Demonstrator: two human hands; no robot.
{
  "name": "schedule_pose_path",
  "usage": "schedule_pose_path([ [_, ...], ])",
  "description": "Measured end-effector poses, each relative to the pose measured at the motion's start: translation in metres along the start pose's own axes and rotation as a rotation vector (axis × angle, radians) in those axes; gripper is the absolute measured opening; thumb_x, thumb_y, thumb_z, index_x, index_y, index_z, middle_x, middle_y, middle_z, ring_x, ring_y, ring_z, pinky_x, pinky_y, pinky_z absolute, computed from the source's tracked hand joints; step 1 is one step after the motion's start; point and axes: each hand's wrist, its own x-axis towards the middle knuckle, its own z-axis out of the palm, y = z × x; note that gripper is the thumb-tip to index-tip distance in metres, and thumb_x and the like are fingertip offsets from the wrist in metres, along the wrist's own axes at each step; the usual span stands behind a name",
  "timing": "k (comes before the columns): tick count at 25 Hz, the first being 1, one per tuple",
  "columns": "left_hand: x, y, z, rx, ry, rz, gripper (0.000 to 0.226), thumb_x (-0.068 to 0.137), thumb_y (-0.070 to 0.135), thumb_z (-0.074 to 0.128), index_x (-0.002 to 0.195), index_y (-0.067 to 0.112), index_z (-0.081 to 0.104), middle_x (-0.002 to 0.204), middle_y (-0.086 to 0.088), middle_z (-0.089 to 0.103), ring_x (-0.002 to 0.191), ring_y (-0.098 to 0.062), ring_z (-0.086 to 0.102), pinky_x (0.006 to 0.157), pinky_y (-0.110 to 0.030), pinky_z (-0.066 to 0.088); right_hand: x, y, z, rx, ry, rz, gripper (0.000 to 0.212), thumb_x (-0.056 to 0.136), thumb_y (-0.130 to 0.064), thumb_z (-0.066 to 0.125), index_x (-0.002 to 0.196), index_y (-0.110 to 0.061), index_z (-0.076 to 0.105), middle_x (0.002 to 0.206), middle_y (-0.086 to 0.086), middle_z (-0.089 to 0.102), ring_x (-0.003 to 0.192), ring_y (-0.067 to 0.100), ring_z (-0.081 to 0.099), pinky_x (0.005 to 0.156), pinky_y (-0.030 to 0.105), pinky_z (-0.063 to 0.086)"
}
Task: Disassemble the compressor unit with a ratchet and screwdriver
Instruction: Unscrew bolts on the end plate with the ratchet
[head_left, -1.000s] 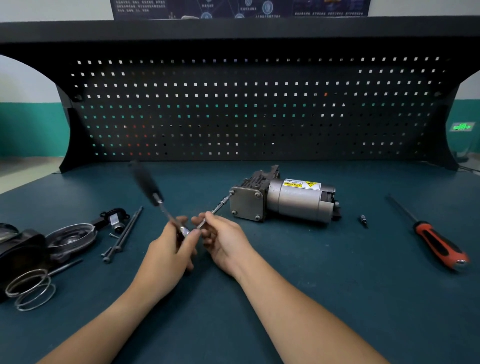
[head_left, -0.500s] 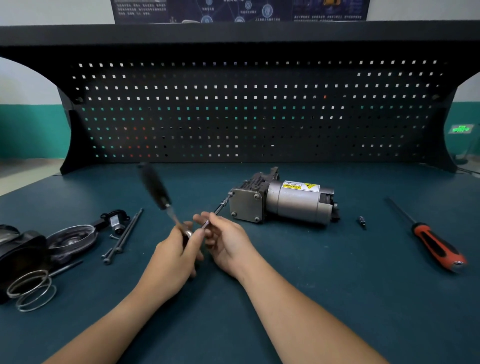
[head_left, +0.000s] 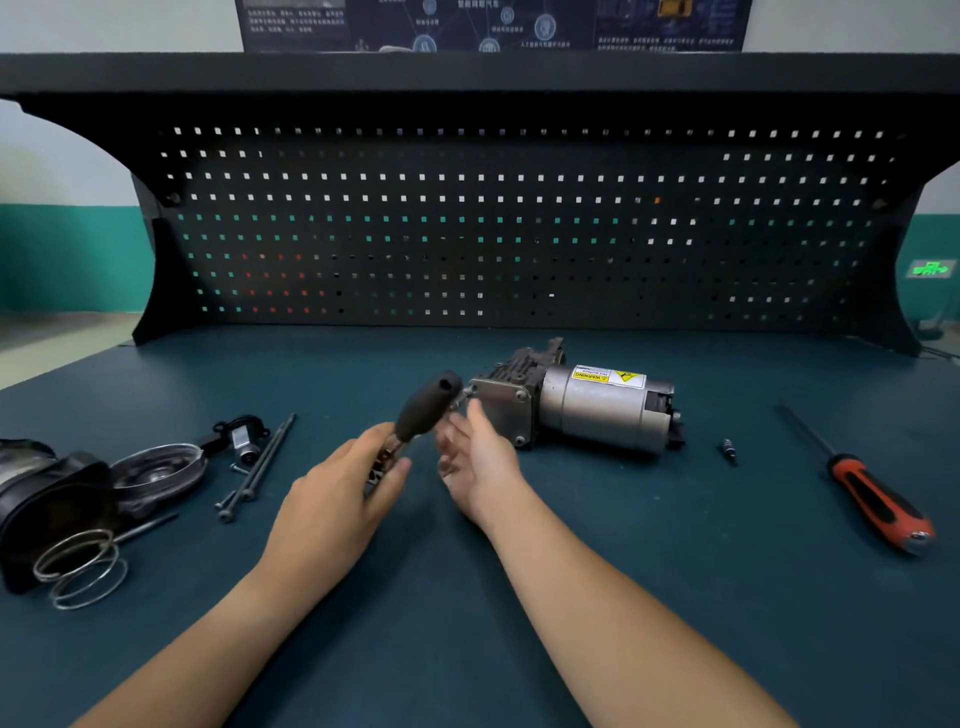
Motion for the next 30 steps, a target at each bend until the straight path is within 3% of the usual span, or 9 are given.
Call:
schedule_pose_path([
  [3,0.003,-0.009,0.001,-0.137,0.036,-0.058,0.008,0.089,0.028,0.056,0.096,0.023,0.057,0.067,0.011,0.054,0.066,-0.014,0.053,0.062,-0.027,0.039,0.012,-0.022,0.001,0.033,0.056,-0.001,0.04,0.097,-0.037,0.045,0.119,-0.007,0.057,0.113,0.004,0.066,0.065,0.006,0.056,0.053,0.019,0.033],
  [5,0.006,-0.012,0.001,-0.197,0.027,-0.116,0.006,0.089,0.03,0.053,0.084,0.028,0.051,0.06,0.009,0.053,0.062,-0.011,0.051,0.058,-0.017,0.038,0.017,-0.025,0.005,0.052,0.049,0.018,0.026,0.095,-0.033,0.05,0.11,-0.013,0.059,0.1,0.001,0.069,0.065,0.006,0.057,0.056,0.019,0.036],
  [8,0.008,-0.014,-0.001,-0.245,0.027,-0.145,0.01,0.089,0.032,0.05,0.08,0.028,0.047,0.061,0.004,0.056,0.058,-0.015,0.053,0.062,-0.03,0.044,0.021,-0.02,0.003,0.074,0.047,0.018,0.004,0.093,-0.019,0.057,0.091,-0.016,0.057,0.079,-0.002,0.066,0.065,0.005,0.058,0.059,0.018,0.038],
  [14,0.021,-0.015,-0.02,-0.248,0.265,-0.207,0.034,0.092,0.032,0.045,0.073,0.003,0.045,0.064,-0.018,0.057,0.062,-0.03,0.051,0.061,-0.038,0.039,0.016,-0.003,0.009,0.251,-0.031,0.078,0.016,0.09,-0.011,0.059,0.074,-0.007,0.058,0.062,0.002,0.061,0.061,0.009,0.055,0.052,0.016,0.045],
  [17,0.024,-0.02,-0.043,-0.371,0.434,-0.322,0.034,0.09,0.028,0.043,0.066,0.004,0.044,0.054,-0.008,0.051,0.053,-0.018,0.048,0.054,-0.034,0.036,0.012,-0.007,0.014,0.386,0.019,0.048,0.018,0.091,-0.008,0.057,0.074,-0.006,0.055,0.066,0.003,0.057,0.051,0.007,0.054,0.045,0.014,0.045],
  [19,0.025,-0.026,-0.061,-0.55,0.576,-0.399,0.028,0.09,0.021,0.04,0.063,0.014,0.044,0.042,0.005,0.049,0.038,-0.005,0.041,0.041,-0.022,0.034,0.005,-0.006,0.014,0.218,0.02,-0.019,0.015,0.09,-0.008,0.059,0.075,-0.01,0.056,0.067,0.002,0.055,0.052,0.007,0.053,0.045,0.014,0.044],
  [21,0.028,-0.034,-0.077,-0.73,0.699,-0.461,0.024,0.088,0.019,0.036,0.065,0.019,0.041,0.035,0.008,0.045,0.033,-0.003,0.036,0.033,-0.015,0.025,-0.008,0.014,0.02,-0.184,-0.064,-0.1,0.01,0.086,-0.006,0.063,0.077,-0.011,0.062,0.066,0.0,0.055,0.054,0.006,0.05,0.045,0.013,0.041],
  [25,0.03,-0.053,-0.099,-0.772,0.828,-0.488,0.023,0.088,0.02,0.035,0.065,0.019,0.038,0.039,0.006,0.042,0.032,-0.005,0.033,0.034,-0.016,0.02,-0.041,0.071,0.06,-1.0,-0.49,-0.391,0.018,0.081,-0.01,0.069,0.096,-0.002,0.072,0.082,0.007,0.072,0.071,0.01,0.062,0.065,0.013,0.044],
  [30,0.025,-0.064,-0.112,-0.781,0.915,-0.422,0.024,0.089,0.018,0.034,0.065,0.018,0.037,0.035,0.009,0.04,0.035,-0.004,0.036,0.035,-0.015,0.021,-0.057,0.116,0.102,-1.375,-0.652,-0.678,0.019,0.083,-0.017,0.065,0.098,-0.008,0.073,0.102,0.012,0.068,0.098,0.026,0.061,0.083,0.03,0.047],
])
